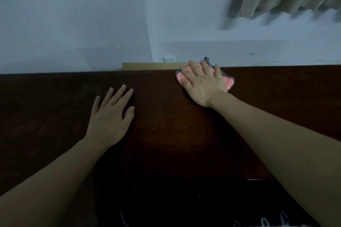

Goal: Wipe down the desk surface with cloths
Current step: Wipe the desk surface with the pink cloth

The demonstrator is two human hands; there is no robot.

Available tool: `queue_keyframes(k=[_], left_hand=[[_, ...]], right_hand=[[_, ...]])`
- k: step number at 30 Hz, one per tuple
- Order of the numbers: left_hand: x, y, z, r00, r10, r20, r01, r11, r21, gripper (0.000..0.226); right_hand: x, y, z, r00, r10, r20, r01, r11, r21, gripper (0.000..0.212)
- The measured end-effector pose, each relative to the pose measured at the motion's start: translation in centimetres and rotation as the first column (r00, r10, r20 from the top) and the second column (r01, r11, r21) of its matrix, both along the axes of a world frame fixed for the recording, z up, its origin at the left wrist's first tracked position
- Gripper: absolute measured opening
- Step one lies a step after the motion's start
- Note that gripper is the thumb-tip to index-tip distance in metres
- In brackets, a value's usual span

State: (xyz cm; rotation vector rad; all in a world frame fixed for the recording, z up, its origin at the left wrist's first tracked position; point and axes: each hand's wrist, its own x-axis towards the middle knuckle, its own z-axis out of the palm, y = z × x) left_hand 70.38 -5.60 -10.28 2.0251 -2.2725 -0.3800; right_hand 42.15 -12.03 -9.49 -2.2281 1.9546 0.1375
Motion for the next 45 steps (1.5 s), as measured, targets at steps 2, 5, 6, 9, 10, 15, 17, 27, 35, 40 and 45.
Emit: queue_keyframes(k=[2,5,6,9,10,15,17,27,35,40,45], left_hand=[[-0.2,0.2,-0.2,1.0,0.006,0.013,-0.006,1.0,-0.022,0.058],[-0.3,0.1,-0.3,1.0,0.006,0.027,-0.005,1.0,-0.027,0.058],[-0.2,0.1,-0.3,0.999,0.009,0.031,-0.008,1.0,-0.027,0.058],[-0.2,0.1,-0.3,0.999,0.001,0.039,0.0,1.0,-0.026,0.058],[-0.2,0.1,-0.2,0.999,0.0,0.034,0.001,1.0,-0.024,0.058],[-0.1,0.1,-0.3,1.0,0.005,0.01,-0.004,0.999,-0.034,0.058],[-0.2,0.0,-0.3,1.0,0.005,0.019,-0.004,1.0,-0.022,0.058],[-0.1,0.0,-0.2,1.0,-0.002,0.026,0.003,1.0,-0.029,0.059],[-0.2,-0.3,-0.3,1.0,-0.008,0.016,0.009,1.0,-0.018,0.059],[-0.2,0.0,-0.5,1.0,-0.012,0.016,0.012,0.999,-0.043,0.058],[-0.1,0.1,-0.8,0.999,-0.014,0.03,0.016,0.999,-0.047,0.056]], right_hand=[[0.3,1.5,0.0,1.0,0.031,-0.003,-0.031,1.0,0.002,0.058],[1.2,5.2,0.1,0.995,0.098,-0.013,-0.098,0.995,0.034,0.058],[1.7,6.4,0.1,0.992,0.128,-0.017,-0.128,0.991,0.038,0.058],[2.3,8.7,0.0,0.984,0.177,-0.009,-0.177,0.983,0.051,0.061],[2.3,8.6,0.0,0.984,0.18,-0.004,-0.179,0.982,0.055,0.061],[2.9,5.2,-0.2,0.986,0.169,-0.005,-0.169,0.985,0.03,0.057],[3.7,2.4,-0.1,0.992,0.124,0.004,-0.124,0.992,0.009,0.057],[6.0,4.5,0.1,0.986,0.166,0.022,-0.167,0.986,0.025,0.059],[5.7,5.6,-0.1,0.967,0.253,0.01,-0.253,0.967,0.031,0.057],[6.8,-0.5,-0.2,0.981,0.19,0.023,-0.19,0.982,-0.006,0.058],[7.5,-1.2,-0.5,0.981,0.195,0.02,-0.195,0.981,-0.012,0.059]])
